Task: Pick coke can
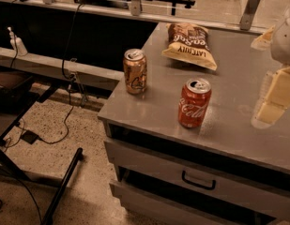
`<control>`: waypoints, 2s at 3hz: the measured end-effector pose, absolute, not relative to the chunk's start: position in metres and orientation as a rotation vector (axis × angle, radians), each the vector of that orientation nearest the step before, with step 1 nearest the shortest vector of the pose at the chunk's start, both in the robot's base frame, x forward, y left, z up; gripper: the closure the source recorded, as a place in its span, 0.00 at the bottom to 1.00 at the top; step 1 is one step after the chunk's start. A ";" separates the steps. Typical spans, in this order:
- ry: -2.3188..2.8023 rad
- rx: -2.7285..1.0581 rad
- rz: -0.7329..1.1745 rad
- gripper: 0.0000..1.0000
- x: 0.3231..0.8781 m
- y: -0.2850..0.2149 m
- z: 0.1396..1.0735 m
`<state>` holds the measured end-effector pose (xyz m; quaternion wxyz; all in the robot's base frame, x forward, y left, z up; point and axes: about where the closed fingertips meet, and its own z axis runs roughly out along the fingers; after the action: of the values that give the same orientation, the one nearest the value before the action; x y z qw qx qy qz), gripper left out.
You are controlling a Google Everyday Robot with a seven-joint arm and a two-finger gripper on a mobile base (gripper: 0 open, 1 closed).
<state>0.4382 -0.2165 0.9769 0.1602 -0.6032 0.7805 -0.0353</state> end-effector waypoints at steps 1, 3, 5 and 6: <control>2.230 -1.723 -0.101 0.00 0.438 -0.216 0.977; 2.144 -1.873 0.026 0.00 0.464 -0.156 0.954; 2.121 -1.989 0.059 0.00 0.478 -0.113 0.911; 2.136 -1.996 0.049 0.00 0.483 -0.111 0.894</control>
Offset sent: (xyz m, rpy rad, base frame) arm 0.0196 0.0564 -0.0211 0.0309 0.0643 0.1422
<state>0.4832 -0.1108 0.8939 0.1088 -0.6785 0.7263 0.0167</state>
